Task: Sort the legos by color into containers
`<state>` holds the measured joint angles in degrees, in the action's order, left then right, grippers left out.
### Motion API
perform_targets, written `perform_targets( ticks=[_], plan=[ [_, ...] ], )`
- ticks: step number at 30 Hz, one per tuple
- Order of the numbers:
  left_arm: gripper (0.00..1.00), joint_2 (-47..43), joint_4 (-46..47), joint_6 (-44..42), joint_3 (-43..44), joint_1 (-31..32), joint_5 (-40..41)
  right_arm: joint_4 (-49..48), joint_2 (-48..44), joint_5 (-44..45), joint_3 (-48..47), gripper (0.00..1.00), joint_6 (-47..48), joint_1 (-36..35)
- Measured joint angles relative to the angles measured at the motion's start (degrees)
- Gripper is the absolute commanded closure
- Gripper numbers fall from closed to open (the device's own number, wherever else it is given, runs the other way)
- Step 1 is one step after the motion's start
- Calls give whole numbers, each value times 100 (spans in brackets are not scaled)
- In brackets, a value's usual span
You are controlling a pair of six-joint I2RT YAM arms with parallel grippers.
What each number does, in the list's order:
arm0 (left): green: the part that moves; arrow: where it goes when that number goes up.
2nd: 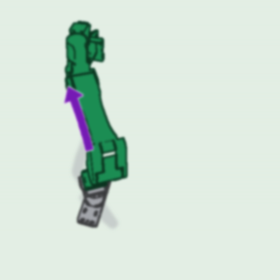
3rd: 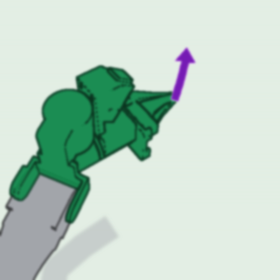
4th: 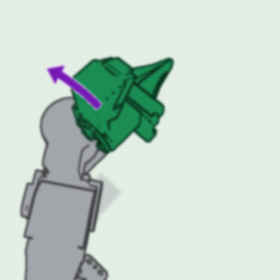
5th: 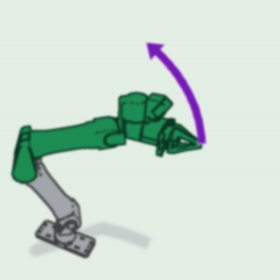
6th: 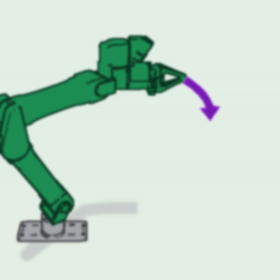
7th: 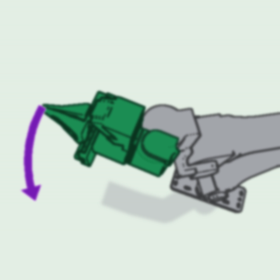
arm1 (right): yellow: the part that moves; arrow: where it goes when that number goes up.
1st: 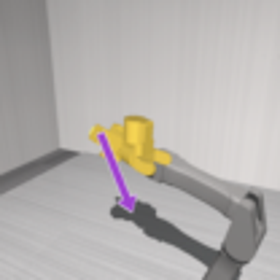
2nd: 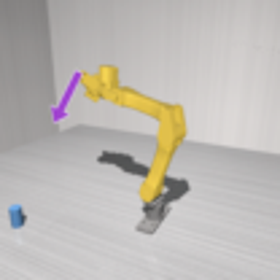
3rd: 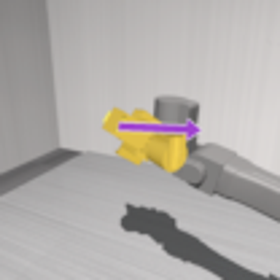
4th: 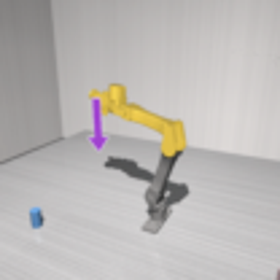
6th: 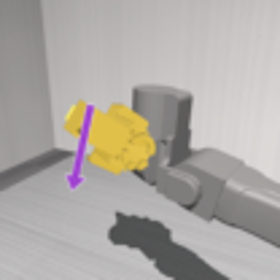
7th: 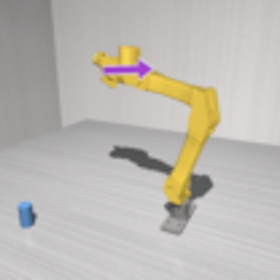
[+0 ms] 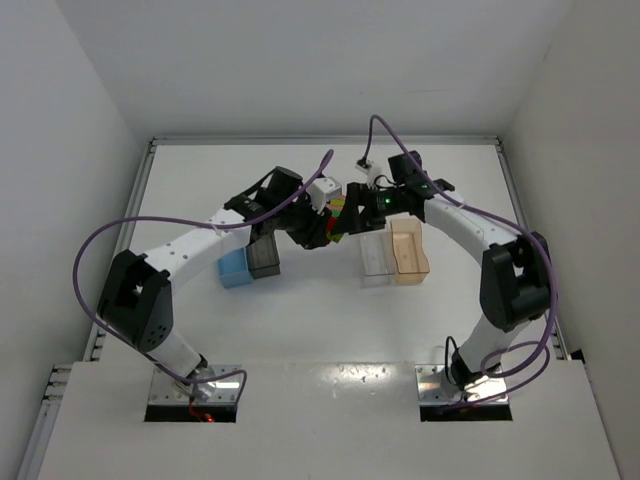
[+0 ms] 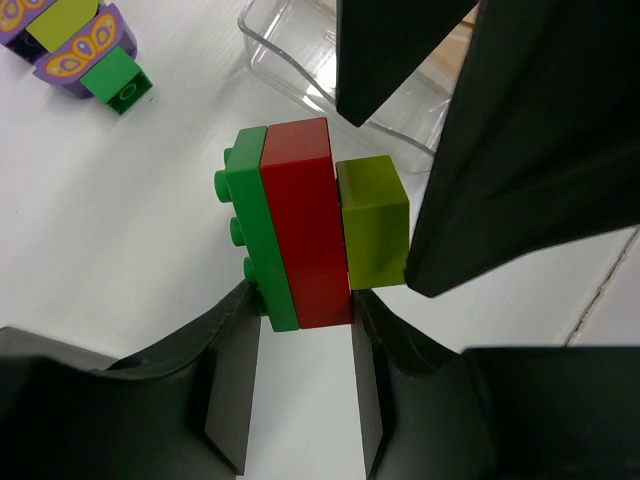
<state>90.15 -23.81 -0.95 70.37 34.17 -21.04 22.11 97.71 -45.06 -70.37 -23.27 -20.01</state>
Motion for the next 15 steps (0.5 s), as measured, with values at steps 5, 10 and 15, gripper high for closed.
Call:
perform_targets(
  ticks=[5, 10, 15],
  plan=[
    [94, 0, 22, 39, 0, 0, -72, -170, 70, -90, -2, 43, -208, -2],
    [94, 0, 39, 63, 0, 0, -72, -326, 120, -326, 0, 63, -374, -2],
    [97, -11, 35, 74, 0, -2, 7, -398, 186, -424, 0, 90, -442, 13]
  ],
)
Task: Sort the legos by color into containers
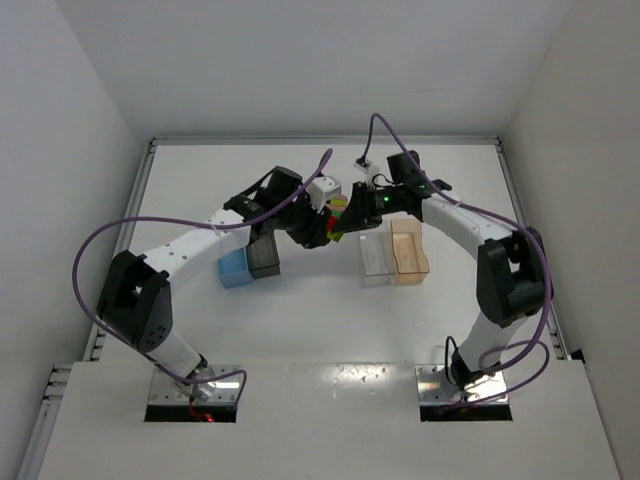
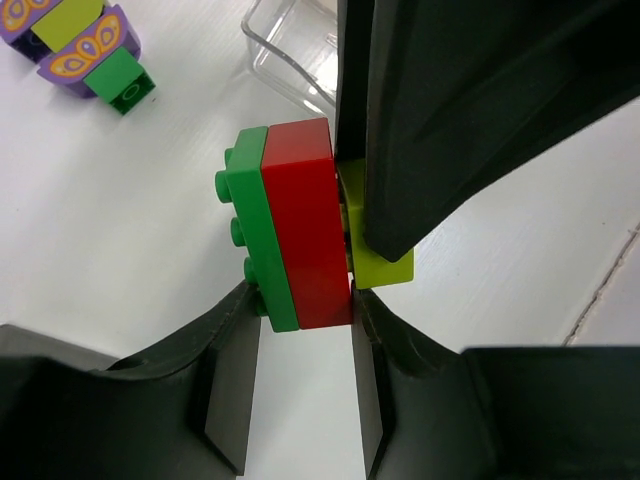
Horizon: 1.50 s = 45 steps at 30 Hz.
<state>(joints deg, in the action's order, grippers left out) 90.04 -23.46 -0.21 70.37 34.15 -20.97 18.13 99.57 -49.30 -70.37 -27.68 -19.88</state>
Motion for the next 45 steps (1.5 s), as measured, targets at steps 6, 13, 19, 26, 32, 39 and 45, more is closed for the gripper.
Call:
perform_targets(
  ticks=[6, 13, 19, 26, 32, 39, 45],
  plan=[
    [100, -131, 223, 144, -15, -70, 481, -166, -50, -232, 170, 100, -66, 26],
    [100, -232, 551, 341, -15, -358, 1108, 81, -649, -199, 566, 100, 105, 107],
    [100, -450, 638, 385, -151, -389, 1228, 782, -1661, 1655, 564, 100, 935, 487],
    [100, -726, 640, 382, -308, -389, 1209, 1108, -2100, 3637, 660, 100, 1547, 785],
    [99, -728, 640, 374, -308, -389, 1174, 1191, -1770, 4461, 1115, 100, 1893, 844],
    [98, -728, 640, 372, -308, -389, 1161, 1191, -1451, 4758, 1381, 71, 2061, 861],
    [96, -728, 640, 372, -308, -389, 1130, 1158, -1340, 4693, 1419, 36, 2144, 861]
  ],
)
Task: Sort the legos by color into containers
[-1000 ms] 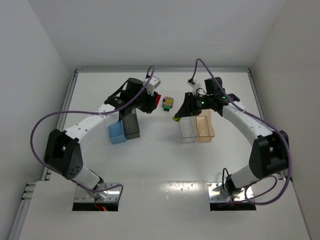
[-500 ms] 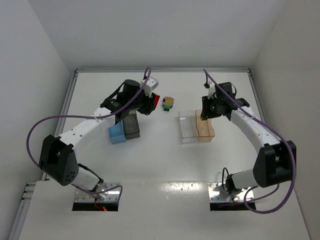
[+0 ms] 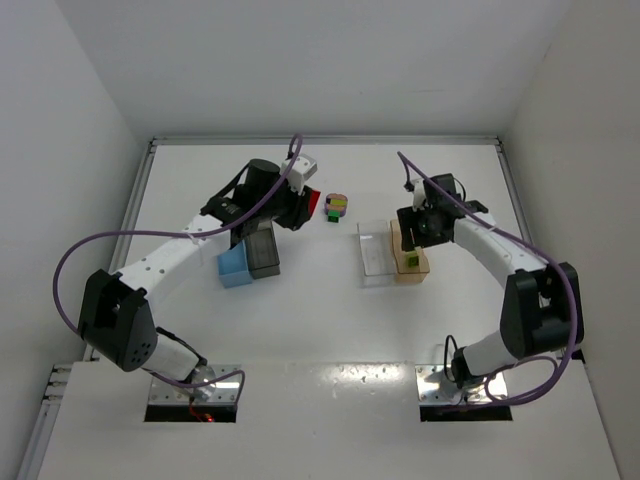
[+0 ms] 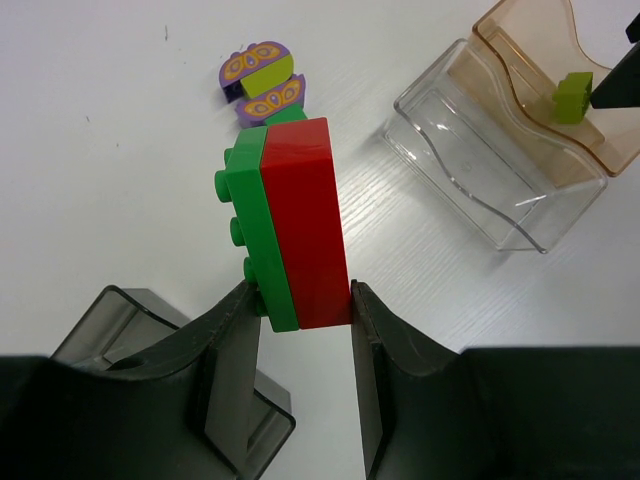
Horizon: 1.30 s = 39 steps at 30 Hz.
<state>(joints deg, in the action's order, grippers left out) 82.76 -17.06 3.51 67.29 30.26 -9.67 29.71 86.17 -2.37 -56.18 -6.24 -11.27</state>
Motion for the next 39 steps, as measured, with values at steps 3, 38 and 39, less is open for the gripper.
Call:
perform_targets(
  ticks=[3, 38, 39],
  plan=[
    [96, 0, 0, 0, 0, 0, -17, -7, 0, -177, -4, 35, 22, 0],
    [96, 28, 201, 216, -376, 229, -1104, -1189, 1187, -5237, -1681, 14, -2358, -507],
    [96, 63, 208, 219, -376, 258, -1113, -1185, 1202, -5195, -1696, 14, -2358, -525]
  ],
)
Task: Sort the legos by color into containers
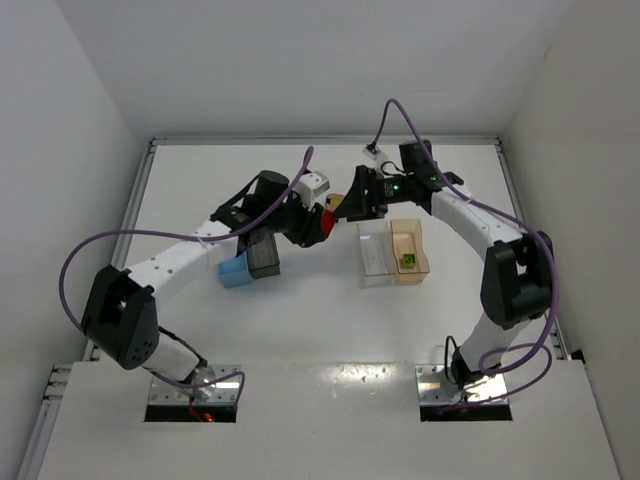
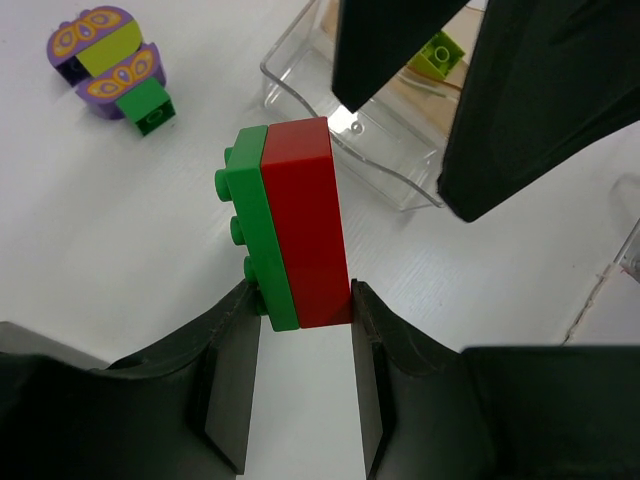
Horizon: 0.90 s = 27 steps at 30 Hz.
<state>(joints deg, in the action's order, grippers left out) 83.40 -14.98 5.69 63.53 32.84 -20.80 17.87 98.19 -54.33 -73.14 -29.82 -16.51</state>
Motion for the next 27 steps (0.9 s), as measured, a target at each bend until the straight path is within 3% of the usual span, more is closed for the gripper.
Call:
perform_targets(
  ticks=[8, 15, 21, 27],
  plan=[
    [96, 153, 7, 7, 4, 94, -46, 26, 129, 385, -149, 14, 7, -155],
    [96, 170, 9, 39, 7, 107, -46, 63, 162, 721, -157, 21, 83, -286],
    [96, 203, 11, 42, 39, 122, -48, 127, 249, 1071, -160, 42, 186, -402],
    [96, 254, -42, 42, 42, 125, -24, 160, 271, 1169, -164, 87, 175, -470]
  ],
)
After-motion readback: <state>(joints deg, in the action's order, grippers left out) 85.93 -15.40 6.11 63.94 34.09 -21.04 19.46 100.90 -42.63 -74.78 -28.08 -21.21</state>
